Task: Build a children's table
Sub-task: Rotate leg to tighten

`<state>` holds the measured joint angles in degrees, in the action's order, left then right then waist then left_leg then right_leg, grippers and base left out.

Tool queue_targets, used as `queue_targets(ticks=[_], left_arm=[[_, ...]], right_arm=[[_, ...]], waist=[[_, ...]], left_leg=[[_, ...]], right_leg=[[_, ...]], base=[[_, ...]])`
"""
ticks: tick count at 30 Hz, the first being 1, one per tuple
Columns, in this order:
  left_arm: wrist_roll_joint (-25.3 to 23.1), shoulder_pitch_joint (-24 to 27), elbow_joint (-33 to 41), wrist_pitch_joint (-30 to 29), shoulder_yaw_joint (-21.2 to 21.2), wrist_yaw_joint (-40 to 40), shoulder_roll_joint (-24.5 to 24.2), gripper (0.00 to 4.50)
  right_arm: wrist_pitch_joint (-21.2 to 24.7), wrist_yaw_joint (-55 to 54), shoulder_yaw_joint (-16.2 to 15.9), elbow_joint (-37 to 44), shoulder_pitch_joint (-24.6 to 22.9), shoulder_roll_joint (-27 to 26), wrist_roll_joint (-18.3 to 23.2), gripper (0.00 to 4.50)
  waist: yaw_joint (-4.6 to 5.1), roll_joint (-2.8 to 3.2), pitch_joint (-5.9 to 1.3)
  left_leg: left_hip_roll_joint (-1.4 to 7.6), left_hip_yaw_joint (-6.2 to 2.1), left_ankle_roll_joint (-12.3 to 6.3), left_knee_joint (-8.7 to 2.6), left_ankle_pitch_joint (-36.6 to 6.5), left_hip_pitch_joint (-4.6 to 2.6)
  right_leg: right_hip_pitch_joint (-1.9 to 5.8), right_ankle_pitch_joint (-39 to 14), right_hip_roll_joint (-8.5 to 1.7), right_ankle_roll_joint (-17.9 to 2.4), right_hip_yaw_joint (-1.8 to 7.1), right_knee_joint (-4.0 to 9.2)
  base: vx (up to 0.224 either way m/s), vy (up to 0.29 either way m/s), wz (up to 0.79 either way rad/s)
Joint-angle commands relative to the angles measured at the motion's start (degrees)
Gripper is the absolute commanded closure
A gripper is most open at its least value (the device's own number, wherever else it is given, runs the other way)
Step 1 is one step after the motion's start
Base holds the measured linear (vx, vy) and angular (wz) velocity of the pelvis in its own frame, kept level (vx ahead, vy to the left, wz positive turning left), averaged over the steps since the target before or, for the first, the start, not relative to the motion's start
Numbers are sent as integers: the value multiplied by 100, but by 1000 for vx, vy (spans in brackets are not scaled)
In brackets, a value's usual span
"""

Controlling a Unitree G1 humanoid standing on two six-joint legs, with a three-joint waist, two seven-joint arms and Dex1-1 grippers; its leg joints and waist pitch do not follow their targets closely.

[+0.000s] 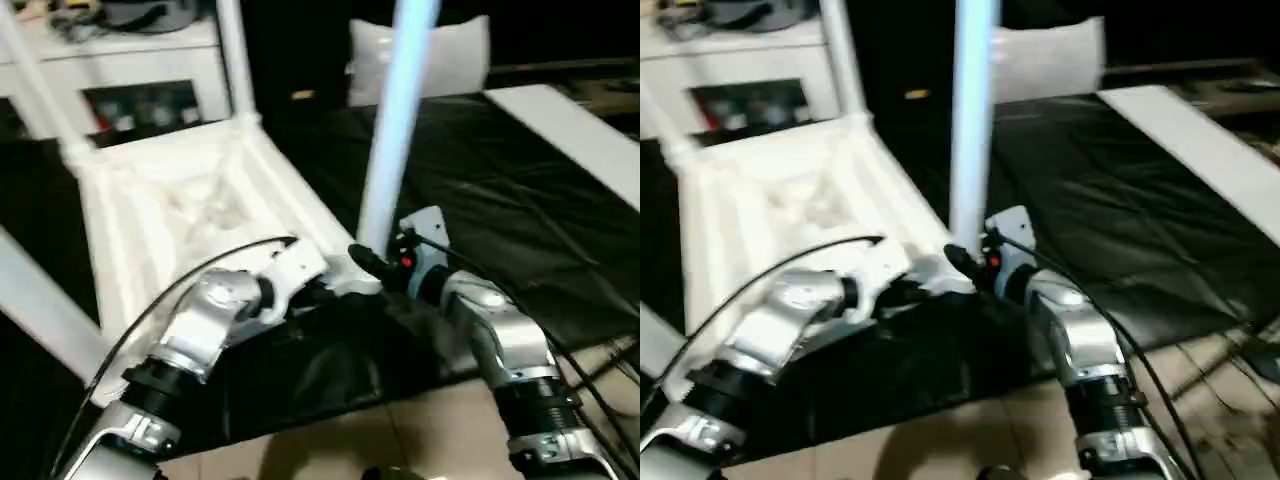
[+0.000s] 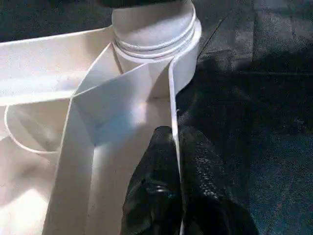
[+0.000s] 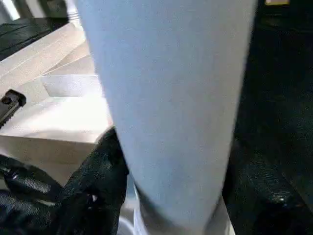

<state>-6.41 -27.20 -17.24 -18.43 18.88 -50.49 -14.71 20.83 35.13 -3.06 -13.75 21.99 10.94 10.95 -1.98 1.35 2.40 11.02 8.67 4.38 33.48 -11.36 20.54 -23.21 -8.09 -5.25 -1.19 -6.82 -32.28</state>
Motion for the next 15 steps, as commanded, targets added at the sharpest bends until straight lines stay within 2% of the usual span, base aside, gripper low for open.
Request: queue_targets(ticks=[1, 2, 4, 6, 7, 8, 10, 12, 13, 15], left_arm=[[23, -17, 117, 245, 77, -119, -43, 450], [38, 25, 91, 341, 67, -189, -106, 450], [58, 95, -3, 555, 66, -393, -278, 450], [95, 123, -68, 773, 84, -530, -376, 450], [135, 137, -86, 819, 92, -588, -419, 450], [170, 146, -96, 841, 98, -632, -447, 450], [213, 160, -124, 924, 141, -791, -511, 450], [208, 165, -146, 990, 178, -882, -557, 450], [193, 158, -189, 1096, 221, -966, -600, 450], [101, 93, -371, 1484, 374, -1186, -726, 450]], right_arm=[[-171, 443, -105, 226, -143, 140, 111, 141], [-225, 622, -69, 270, -218, 274, 176, 134], [-377, 1060, 1, 331, -360, 603, 293, 101], [-414, 1367, 3, 421, -457, 811, 379, 89], [-423, 1586, -16, 495, -520, 945, 429, 89], [-427, 1757, -32, 552, -566, 1049, 465, 77], [-427, 2073, -23, 592, -616, 1273, 534, 57], [-442, 2219, -19, 580, -623, 1389, 550, 43], [-473, 2374, -20, 551, -619, 1501, 571, 43], [-534, 2776, -57, 477, -548, 1772, 622, 13]], waist=[[-30, 5, -388], [-71, 16, -393], [-119, 9, -394], [-133, 12, -389], [-148, 4, -363], [-155, 2, -357], [-149, -17, -322], [-152, -22, -322], [-156, -32, -305], [-169, -71, -312]], left_leg=[[180, 25, -466, -348, -693, 31], [188, 21, -514, -341, -571, 30], [187, 24, -617, -335, -548, 31], [187, 30, -614, -337, -616, 21], [190, 32, -565, -357, -868, 16], [191, 34, -537, -360, -940, 12], [183, 30, -448, -382, -1253, 1], [179, 21, -406, -386, -1293, -2], [173, 23, -384, -388, -1375, -24], [171, 26, -414, -381, -1368, -27]], right_leg=[[368, -1177, -318, -1069, 311, 275], [374, -912, -321, -1153, 316, 233], [400, -765, -325, -1226, 313, 223], [391, -878, -322, -1229, 309, 235], [394, -1269, -326, -1152, 303, 279], [393, -1401, -324, -1111, 303, 295], [375, -2008, -328, -919, 294, 364], [374, -2200, -330, -836, 295, 377], [350, -2491, -328, -746, 290, 419], [344, -2620, -327, -664, 294, 435]], base=[[0, 0, 0], [0, 0, 0], [0, 0, 0], [0, 0, 0], [0, 0, 0], [0, 0, 0], [0, 0, 0], [0, 0, 0], [0, 0, 0], [0, 0, 0]])
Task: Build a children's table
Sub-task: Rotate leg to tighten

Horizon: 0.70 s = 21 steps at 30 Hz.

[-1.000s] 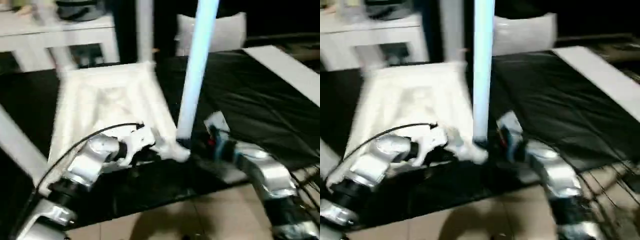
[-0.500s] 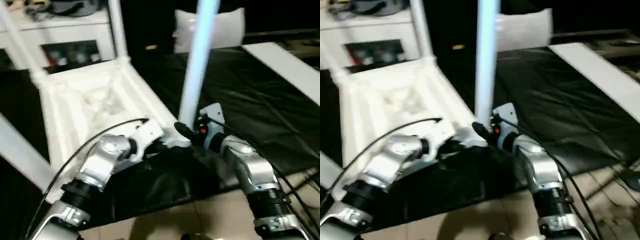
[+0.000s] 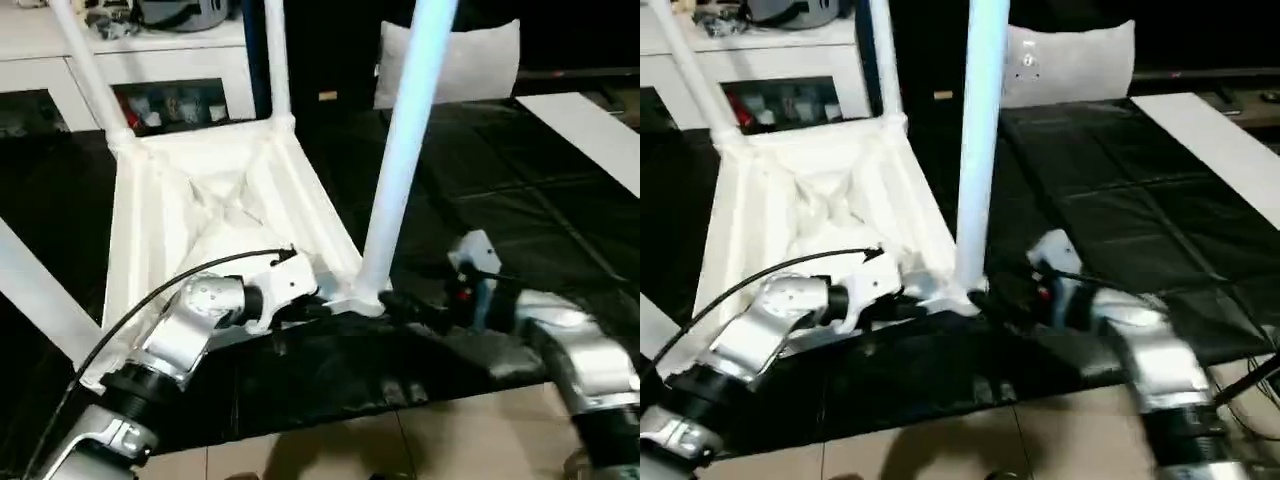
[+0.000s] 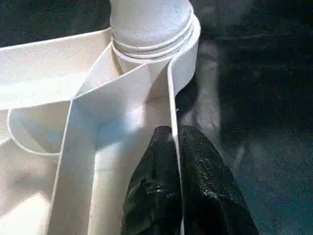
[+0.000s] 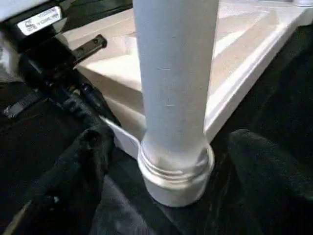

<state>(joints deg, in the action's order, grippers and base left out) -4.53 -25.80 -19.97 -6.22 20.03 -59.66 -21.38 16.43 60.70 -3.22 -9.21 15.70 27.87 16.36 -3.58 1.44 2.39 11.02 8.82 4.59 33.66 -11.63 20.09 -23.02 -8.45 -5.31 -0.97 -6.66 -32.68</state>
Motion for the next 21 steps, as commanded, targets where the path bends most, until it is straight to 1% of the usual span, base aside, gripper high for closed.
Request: queue_targets(ticks=[1, 2, 5, 6, 7, 8, 9, 10, 12, 13, 14, 15, 16, 18, 19, 20, 21], left_arm=[[-91, -52, -108, 281, 265, -275, -63, 450], [-113, -79, -167, 373, 296, -307, -86, 450], [-153, -188, -348, 768, 445, -658, -206, 450], [-148, -208, -356, 855, 491, -802, -249, 450], [-127, -228, -356, 951, 528, -947, -277, 450], [-101, -240, -344, 1005, 551, -1053, -290, 450], [-74, -255, -315, 1021, 580, -1161, -296, 450], [-65, -260, -307, 1026, 590, -1194, -297, 450], [-53, -292, -332, 1127, 635, -1258, -299, 450], [-58, -309, -353, 1202, 668, -1297, -296, 450], [-57, -320, -364, 1277, 702, -1350, -294, 450], [-51, -336, -398, 1352, 728, -1392, -292, 450], [-44, -338, -395, 1386, 757, -1431, -287, 450], [-36, -339, -409, 1483, 786, -1562, -270, 450], [-36, -339, -409, 1484, 786, -1565, -269, 450], [-42, -345, -415, 1513, 802, -1628, -273, 450], [-45, -349, -418, 1520, 808, -1639, -276, 450]], right_arm=[[-97, 235, -42, 20, 85, 89, 80, 8], [-118, 321, -53, -1, 110, 139, 80, 8], [-219, 695, -156, -154, 256, 261, 71, 2], [-216, 837, -207, -175, 289, 294, 87, 2], [-211, 980, -268, -197, 318, 321, 104, 2], [-206, 1074, -313, -209, 335, 336, 115, 2], [-202, 1151, -372, -237, 363, 332, 109, 20], [-201, 1173, -391, -248, 373, 330, 106, 31], [-217, 1228, -439, -306, 417, 307, 100, 39], [-237, 1240, -456, -353, 451, 278, 88, 52], [-237, 1264, -470, -392, 482, 252, 89, 52], [-242, 1297, -480, -433, 510, 232, 89, 67], [-198, 1361, -499, -451, 538, 216, 118, 79], [-92, 1584, -584, -454, 581, 213, 188, 96], [-91, 1588, -586, -454, 581, 213, 188, 106], [-78, 1688, -654, -456, 584, 215, 200, 106], [-79, 1711, -671, -464, 585, 214, 199, 121]], waist=[[-21, -70, -311], [-25, -62, -318], [-33, -120, -326], [-44, -106, -333], [-52, -100, -334], [-66, -114, -335], [-99, -116, -340], [-124, -104, -339], [-183, -102, -351], [-192, -103, -355], [-209, -98, -362], [-215, -107, -359], [-218, -112, -355], [-268, -109, -359], [-270, -114, -360], [-275, -119, -356], [-279, -119, -353]], left_leg=[[170, 6, -443, -399, -1322, 14], [176, 6, -439, -398, -1264, 18], [178, 13, -475, -388, -1180, 30], [178, 8, -485, -386, -1132, 42], [183, 9, -487, -383, -1101, 38], [195, 16, -502, -378, -1076, 30], [205, 22, -507, -376, -1022, 27], [212, 26, -503, -379, -992, 18], [235, 34, -479, -378, -923, -6], [239, 35, -472, -377, -909, -2], [243, 37, -460, -376, -887, -4], [230, 40, -462, -374, -891, 7], [230, 43, -456, -378, -907, 14], [238, 59, -443, -374, -950, -14], [241, 60, -446, -375, -938, -9], [241, 59, -442, -378, -923, 5], [239, 62, -438, -380, -934, 6]], right_leg=[[318, -2595, -323, -679, 276, 473], [319, -2525, -325, -695, 277, 463], [318, -2419, -326, -747, 274, 441], [330, -2392, -333, -763, 278, 421], [324, -2358, -333, -777, 281, 413], [314, -2300, -337, -813, 291, 403], [315, -2241, -341, -858, 295, 379], [308, -2204, -343, -878, 299, 381], [293, -1904, -333, -1000, 311, 334], [301, -1826, -336, -1027, 315, 318], [302, -1709, -339, -1077, 319, 297], [308, -1671, -332, -1094, 320, 288], [314, -1709, -335, -1084, 323, 291], [304, -1870, -355, -1025, 336, 314], [308, -1845, -352, -1031, 335, 307], [312, -1846, -351, -1013, 335, 303], [310, -1895, -351, -987, 333, 310]], base=[[0, 0, 0], [0, 0, 0], [0, 0, 0], [0, 0, 0], [0, 0, 0], [0, 0, 0], [0, 0, 0], [0, 0, 0], [0, 0, 0], [0, 0, 0], [0, 0, 0], [0, 0, 0], [0, 0, 0], [0, 0, 0], [0, 0, 0], [0, 0, 0], [0, 0, 0]])
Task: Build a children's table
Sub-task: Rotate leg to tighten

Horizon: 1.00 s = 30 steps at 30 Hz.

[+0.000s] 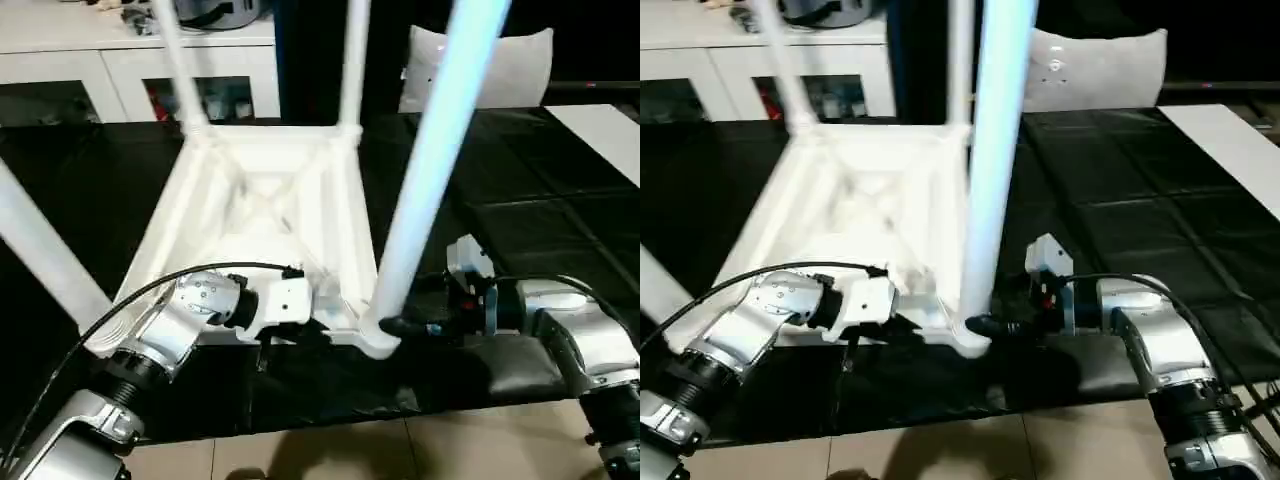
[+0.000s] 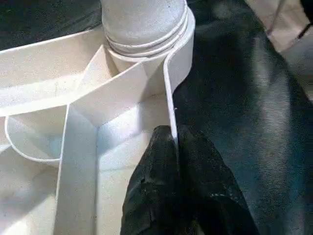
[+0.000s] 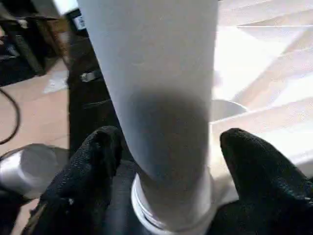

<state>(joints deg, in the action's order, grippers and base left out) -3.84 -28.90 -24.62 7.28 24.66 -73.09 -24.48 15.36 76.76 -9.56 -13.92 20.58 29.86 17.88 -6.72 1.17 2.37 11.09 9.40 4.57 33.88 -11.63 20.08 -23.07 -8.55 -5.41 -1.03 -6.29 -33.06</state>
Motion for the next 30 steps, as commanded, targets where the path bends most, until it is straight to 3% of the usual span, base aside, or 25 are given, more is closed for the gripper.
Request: queue_targets(ticks=[1, 3, 14, 17, 19, 22, 23, 25, 26, 28, 29, 30], left_arm=[[-123, -48, 35, 190, 359, -308, 31, 450], [-125, -58, 10, 223, 370, -314, 30, 450], [-184, -68, -100, 293, 372, -311, 18, 450], [-134, -39, -93, 99, 347, -290, 33, 450], [-38, 24, 18, -476, 178, -61, 122, 450], [58, 45, 102, -726, 82, 35, 193, 450], [58, 45, 102, -726, 82, 35, 193, 450], [125, 90, 395, -1481, -186, 670, 455, 450], [128, 105, 469, -1646, -236, 815, 516, 450], [142, 116, 521, -1823, -313, 1044, 646, 450], [182, 121, 561, -2016, -388, 1265, 801, 450], [126, 103, 574, -2305, -488, 1765, 1126, 450]], right_arm=[[44, 152, -66, -11, 100, 17, 48, 131], [97, 247, -110, -19, 108, 31, 59, 145], [156, 454, -261, -141, 177, -12, 47, 216], [194, 391, -254, -96, 159, -87, 57, 239], [353, -297, -185, -21, 113, -349, -70, 241], [359, -697, -212, -5, 88, -465, -252, 244], [359, -697, -212, -5, 88, -465, -252, 247], [628, -2259, 45, -169, 220, -1112, -559, 249], [721, -2618, 122, -205, 258, -1269, -605, 249], [848, -2940, 177, -241, 296, -1427, -648, 252], [922, -3195, 196, -277, 326, -1577, -698, 253], [945, -3945, 311, -509, 453, -1987, -821, 253]], waist=[[41, -144, -353], [30, -116, -348], [28, -141, -357], [27, -133, -357], [38, -113, -346], [103, -121, -301], [103, -121, -301], [217, -62, -247], [266, -74, -226], [464, -76, -235], [516, -45, -243], [597, 16, -261]], left_leg=[[232, 9, -433, -398, -927, 12], [233, 9, -415, -402, -938, 9], [237, 20, -400, -396, -860, 4], [232, 20, -397, -395, -854, 7], [227, 19, -360, -405, -852, 12], [184, 11, -204, -426, -1256, -26], [184, 11, -204, -426, -1256, -26], [160, -20, -61, -435, -1659, -64], [136, -29, -21, -434, -1764, -62], [66, -108, 100, -391, -2074, -32], [76, -119, 75, -386, -2171, -59], [104, -157, 32, -396, -2254, -37]], right_leg=[[317, -1915, -341, -959, 300, 349], [311, -2013, -351, -936, 304, 352], [307, -1891, -343, -971, 317, 330], [309, -1873, -341, -978, 317, 327], [309, -1903, -339, -990, 318, 328], [284, -2784, -342, -696, 300, 447], [284, -2784, -342, -696, 300, 447], [227, -3483, -320, -437, 255, 543], [216, -3686, -311, -361, 221, 587], [273, -4249, -298, 110, 28, 723], [261, -4205, -309, 105, 9, 743], [312, -3949, -322, 42, -37, 747]], base=[[0, 0, 0], [0, 0, 0], [0, 0, 0], [0, 0, 0], [0, 0, 0], [0, 0, 0], [0, 0, 0], [0, 0, 0], [0, 0, 0], [-69, 21, -18], [-52, 30, -17], [0, 0, 0]])
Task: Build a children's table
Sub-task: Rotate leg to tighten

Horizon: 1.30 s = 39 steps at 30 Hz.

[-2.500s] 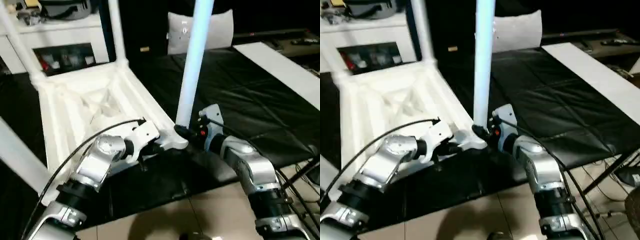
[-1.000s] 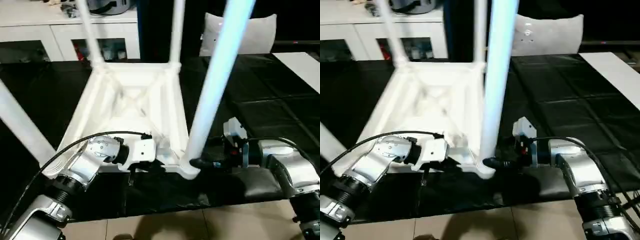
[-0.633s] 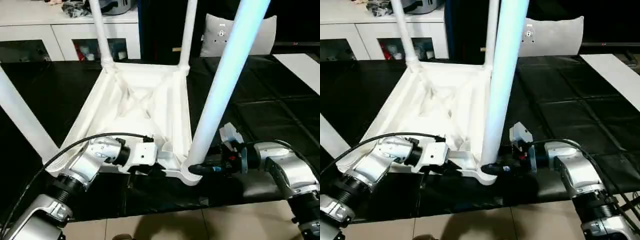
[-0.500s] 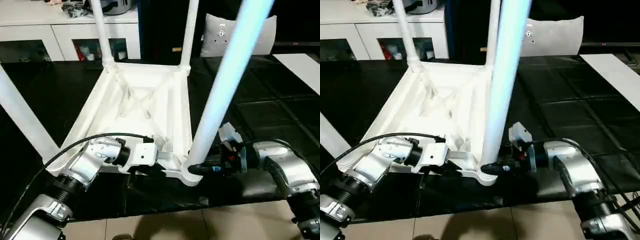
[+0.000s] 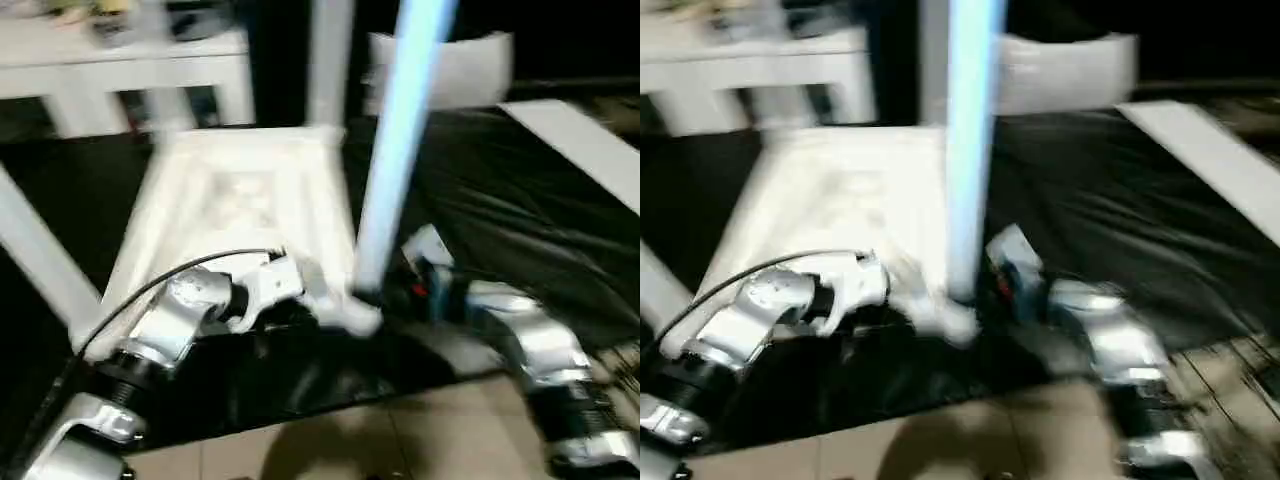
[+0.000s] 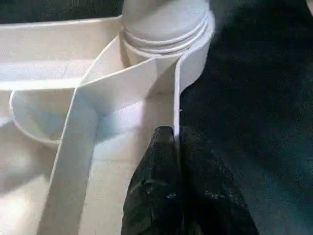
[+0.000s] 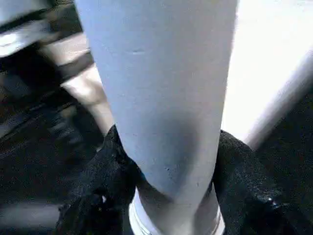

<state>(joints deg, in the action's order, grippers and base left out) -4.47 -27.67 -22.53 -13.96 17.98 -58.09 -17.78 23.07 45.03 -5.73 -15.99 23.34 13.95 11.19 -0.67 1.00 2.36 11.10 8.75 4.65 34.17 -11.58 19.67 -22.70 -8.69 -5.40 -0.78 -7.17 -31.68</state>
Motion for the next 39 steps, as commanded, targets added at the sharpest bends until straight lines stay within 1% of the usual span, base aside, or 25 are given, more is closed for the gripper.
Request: queue_targets(ticks=[1, 2, 4, 5, 6, 7, 8, 9, 10, 11, 12, 14, 15, 18, 19, 21, 23, 24, 25, 26, 29, 31, 34, 36, 39], left_arm=[[149, -27, 369, -276, 156, 425, 557, 450], [54, -53, 338, -355, 131, 702, 722, 450], [-42, -115, 259, -391, 74, 1012, 878, 450], [-90, -133, 294, -446, 78, 1125, 928, 450], [-104, -131, 322, -473, 85, 1142, 935, 450], [-110, -130, 329, -482, 85, 1150, 935, 450], [-167, -137, 342, -506, 93, 1200, 916, 450], [-210, -149, 323, -488, 105, 1218, 887, 450], [-251, -158, 290, -440, 110, 1224, 838, 450], [-292, -150, 284, -411, 109, 1222, 772, 450], [-315, -148, 279, -378, 108, 1200, 717, 450], [-328, -150, 275, -358, 106, 1185, 684, 450], [-349, -160, 244, -308, 99, 1159, 610, 450], [-338, -181, 145, -54, 107, 953, 408, 450], [-321, -187, 118, -5, 119, 870, 358, 450], [-273, -192, 52, 188, 161, 667, 255, 450], [-208, -195, -42, 457, 227, 381, 130, 450], [-180, -194, -79, 573, 262, 231, 70, 450], [-170, -195, -112, 630, 303, 113, 7, 450], [-166, -203, -155, 738, 342, 3, -49, 450], [-144, -238, -264, 979, 404, -237, -140, 450], [-143, -279, -347, 1179, 516, -569, -264, 450], [-171, -340, -469, 1444, 667, -916, -372, 450], [-131, -383, -564, 1639, 744, -1185, -408, 450], [-65, -385, -560, 1779, 811, -1443, -443, 450]], right_arm=[[153, -1051, -25, -399, 227, -539, -198, 253], [37, -1610, 53, -671, 354, -766, -329, 254], [-125, -1982, 59, -889, 454, -873, -479, 254], [-249, -2073, 131, -958, 490, -973, -491, 254], [-277, -2086, 166, -964, 495, -1013, -490, 254], [-281, -2078, 176, -955, 493, -1020, -477, 254], [-344, -1972, 218, -867, 470, -1033, -397, 219], [-410, -1878, 222, -799, 445, -1010, -361, 199], [-464, -1787, 224, -725, 405, -963, -342, 185], [-503, -1686, 241, -621, 339, -903, -334, 179], [-590, -1592, 247, -563, 290, -835, -329, 179], [-662, -1533, 250, -542, 264, -786, -324, 142], [-799, -1387, 259, -515, 201, -655, -275, 142], [-944, -737, 262, -236, -16, -283, -110, 111], [-974, -554, 239, -166, -68, -155, -100, 111], [-1036, -216, 207, -76, -156, 102, -94, 92], [-1131, 169, 232, -59, -220, 402, -58, 67], [-1154, 331, 261, -51, -233, 529, -22, 58], [-1164, 504, 288, -26, -248, 652, 46, 54], [-1179, 650, 304, -9, -252, 764, 92, 47], [-1155, 1054, 310, 40, -257, 1011, 232, 15], [-1048, 1584, 252, 133, -287, 1298, 349, 4], [-873, 2074, 115, 217, -290, 1574, 428, 4], [-899, 2270, 4, 180, -235, 1705, 384, 4], [-944, 2487, -140, 164, -199, 1791, 326, 4]], waist=[[43, 34, -267], [159, 53, -254], [311, 84, -216], [333, 88, -214], [359, 67, -215], [377, 52, -204], [398, 46, -205], [389, 61, -215], [367, 68, -231], [354, 69, -235], [317, 97, -250], [266, 73, -269], [226, 62, -276], [85, 58, -285], [66, 49, -293], [-45, 44, -338], [-102, 8, -360], [-144, 16, -364], [-217, 36, -388], [-228, 34, -382], [-287, 20, -350], [-331, 0, -341], [-381, -4, -324], [-421, 1, -328], [-472, 0, -344]], left_leg=[[131, -121, 22, -456, -2302, 43], [179, -185, 19, -504, -2580, 81], [236, -227, -31, -543, -3170, -1], [232, -213, -47, -534, -3267, -39], [159, -163, -69, -462, -3185, -115], [120, -150, -87, -437, -3120, -119], [85, -143, -118, -416, -2928, -69], [104, -155, -136, -429, -2818, -29], [116, -142, -162, -433, -2752, -61], [125, -142, -170, -442, -2706, -52], [147, -137, -186, -463, -2553, -23], [167, -112, -230, -481, -2315, 14], [176, -97, -260, -488, -2136, 54], [178, -32, -346, -474, -1851, 34], [177, -25, -366, -467, -1779, 37], [178, 7, -451, -439, -1325, 59], [162, 22, -530, -401, -965, 131], [156, 32, -562, -387, -870, 128], [177, 40, -635, -379, -571, 130], [171, 53, -652, -372, -556, 133], [167, 66, -606, -376, -778, 102], [189, 57, -577, -397, -880, 86], [194, 58, -520, -406, -1052, 53], [198, 61, -493, -404, -1055, 47], [228, 65, -442, -410, -1031, 17]], right_leg=[[309, -3735, -329, -35, 46, 597], [346, -3533, -308, -71, -27, 607], [372, -3355, -322, -100, -128, 633], [344, -3352, -320, -102, -129, 651], [266, -3467, -359, -139, -111, 724], [246, -3608, -365, -123, -129, 743], [286, -3792, -383, -46, -153, 763], [310, -3753, -395, -18, -134, 741], [269, -3592, -394, -98, -93, 725], [266, -3480, -392, -161, -68, 698], [278, -3214, -396, -310, -14, 642], [284, -2815, -387, -531, 61, 566], [307, -2592, -383, -641, 103, 511], [280, -2367, -369, -779, 176, 462], [288, -2334, -372, -796, 189, 451], [316, -2004, -371, -878, 223, 378], [340, -1674, -345, -943, 242, 298], [341, -1625, -350, -955, 248, 293], [354, -1272, -348, -1064, 262, 228], [347, -1229, -340, -1071, 261, 234], [330, -1609, -328, -985, 250, 267], [330, -1881, -320, -865, 242, 290], [311, -2186, -320, -791, 236, 324], [300, -2262, -319, -749, 238, 329], [280, -2084, -327, -846, 268, 292]], base=[[0, 0, 0], [0, 0, 0], [0, 0, 0], [0, 0, 0], [0, 0, 0], [0, 0, 0], [0, 0, 0], [0, 0, 0], [0, 0, 0], [0, 0, 0], [0, 0, 0], [0, 0, 0], [0, 0, 0], [0, 0, 0], [0, 0, 0], [0, 0, 0], [0, 0, 0], [0, 0, 0], [0, 0, 0], [0, 0, 0], [0, 0, 0], [0, 0, 0], [0, 0, 0], [0, 0, 0], [0, 0, 0]])
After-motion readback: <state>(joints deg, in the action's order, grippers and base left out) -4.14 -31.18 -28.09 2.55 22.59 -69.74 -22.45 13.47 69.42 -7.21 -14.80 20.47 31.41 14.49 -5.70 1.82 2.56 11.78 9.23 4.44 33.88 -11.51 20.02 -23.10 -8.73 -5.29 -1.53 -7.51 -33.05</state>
